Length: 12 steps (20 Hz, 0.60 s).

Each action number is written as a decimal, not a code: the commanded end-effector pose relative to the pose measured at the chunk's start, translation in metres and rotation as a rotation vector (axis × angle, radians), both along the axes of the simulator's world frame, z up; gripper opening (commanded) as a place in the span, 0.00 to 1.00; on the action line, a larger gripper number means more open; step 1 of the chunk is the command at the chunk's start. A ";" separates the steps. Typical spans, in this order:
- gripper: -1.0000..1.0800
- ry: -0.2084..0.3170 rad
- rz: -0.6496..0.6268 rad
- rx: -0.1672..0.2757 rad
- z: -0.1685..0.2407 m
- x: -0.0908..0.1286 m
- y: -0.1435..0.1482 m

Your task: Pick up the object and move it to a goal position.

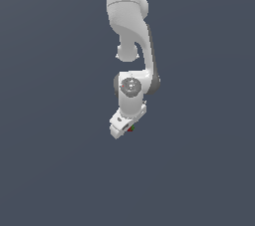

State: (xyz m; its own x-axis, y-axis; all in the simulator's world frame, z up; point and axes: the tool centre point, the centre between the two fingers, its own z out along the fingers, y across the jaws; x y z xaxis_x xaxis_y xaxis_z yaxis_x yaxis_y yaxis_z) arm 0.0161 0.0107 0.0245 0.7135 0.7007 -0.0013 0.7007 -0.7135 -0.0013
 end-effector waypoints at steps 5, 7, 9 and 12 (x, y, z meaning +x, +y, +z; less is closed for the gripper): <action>0.00 -0.002 0.000 0.000 -0.002 0.001 0.000; 0.00 -0.002 0.000 0.000 -0.002 0.001 0.000; 0.00 -0.002 0.000 0.000 -0.002 0.001 0.000; 0.00 -0.002 0.000 0.000 -0.002 0.001 0.000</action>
State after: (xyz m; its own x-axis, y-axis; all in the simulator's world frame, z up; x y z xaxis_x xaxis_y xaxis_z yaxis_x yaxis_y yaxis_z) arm 0.0172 0.0103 0.0229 0.7136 0.7005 -0.0002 0.7005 -0.7136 0.0003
